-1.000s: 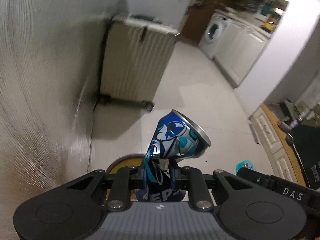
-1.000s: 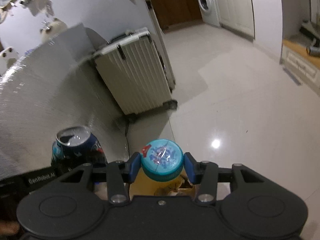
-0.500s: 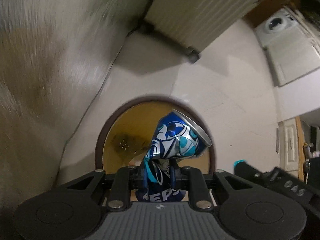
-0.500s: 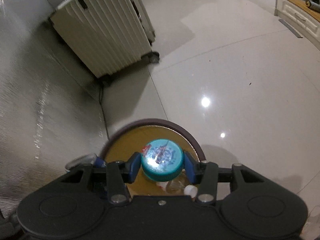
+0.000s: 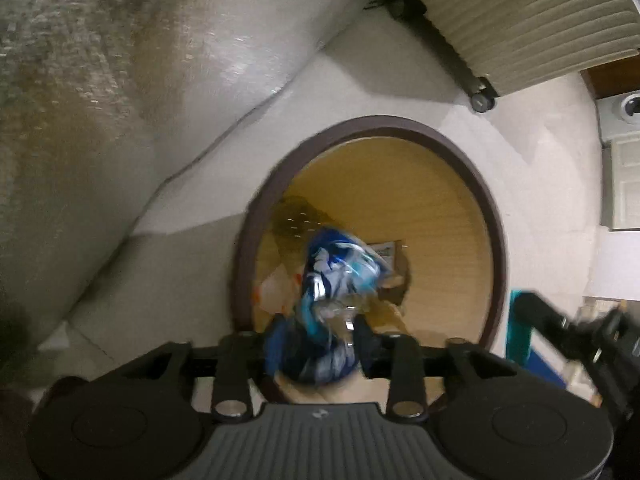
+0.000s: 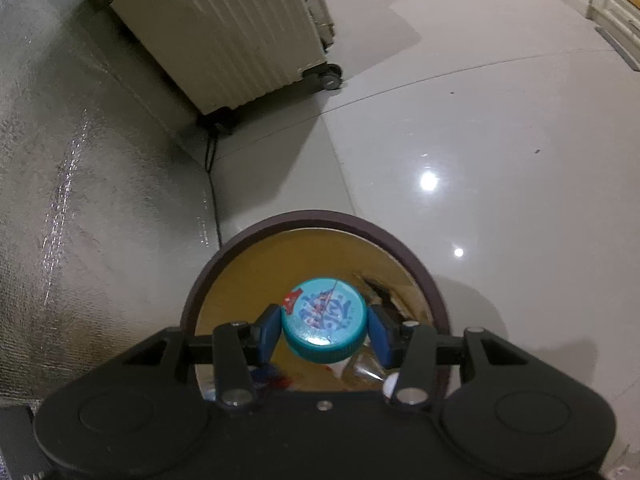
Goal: Collect trash
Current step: 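Open the left tool to drop the can while the right holds the cap above the bin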
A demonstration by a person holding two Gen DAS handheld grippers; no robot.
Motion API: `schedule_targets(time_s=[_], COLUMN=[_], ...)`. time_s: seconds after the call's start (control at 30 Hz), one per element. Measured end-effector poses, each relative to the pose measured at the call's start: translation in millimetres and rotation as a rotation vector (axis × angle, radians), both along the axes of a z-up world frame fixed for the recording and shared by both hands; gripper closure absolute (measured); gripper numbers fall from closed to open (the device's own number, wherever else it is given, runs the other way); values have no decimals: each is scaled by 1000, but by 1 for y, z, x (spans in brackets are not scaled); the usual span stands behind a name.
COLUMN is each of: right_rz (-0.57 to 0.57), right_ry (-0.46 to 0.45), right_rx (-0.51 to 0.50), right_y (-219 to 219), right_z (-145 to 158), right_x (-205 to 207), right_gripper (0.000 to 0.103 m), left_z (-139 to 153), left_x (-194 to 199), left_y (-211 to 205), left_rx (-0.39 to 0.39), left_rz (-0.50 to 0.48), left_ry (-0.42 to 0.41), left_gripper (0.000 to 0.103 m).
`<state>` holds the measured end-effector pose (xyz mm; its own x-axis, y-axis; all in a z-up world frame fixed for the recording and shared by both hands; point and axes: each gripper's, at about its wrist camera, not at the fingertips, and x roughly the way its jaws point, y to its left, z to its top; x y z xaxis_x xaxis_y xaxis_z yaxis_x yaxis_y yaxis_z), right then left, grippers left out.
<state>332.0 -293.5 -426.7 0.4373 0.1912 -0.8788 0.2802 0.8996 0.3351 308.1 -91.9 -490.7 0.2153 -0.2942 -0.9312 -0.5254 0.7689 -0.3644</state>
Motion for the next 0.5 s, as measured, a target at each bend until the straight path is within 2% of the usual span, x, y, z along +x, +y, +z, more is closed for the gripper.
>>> schedule_targets(time_s=[0.1,0.3,0.4,0.43,0.5], right_rz=[23,55,67,68,61], right_ry=[6,5,5,-5,-26], right_rx=[11,13,3,1,-2], right_y=[8,18,19,19,16], right_z=[-7,-17,-24,-25,-27], right_x=[11,31,35,35,36], right_gripper=[55,55,54,54,46], left_z=[0,11,18,21,27], left_x=[-1,1,3,4,6], left_y=[0,-4,-9,-11,-16], left_rx=[5,88,128,152,196], left_rz=[-6,-82,-132,-150,-189], left_ry=[-9,-56,-79,-86,-112], left_gripper=[60,57,47,39,34])
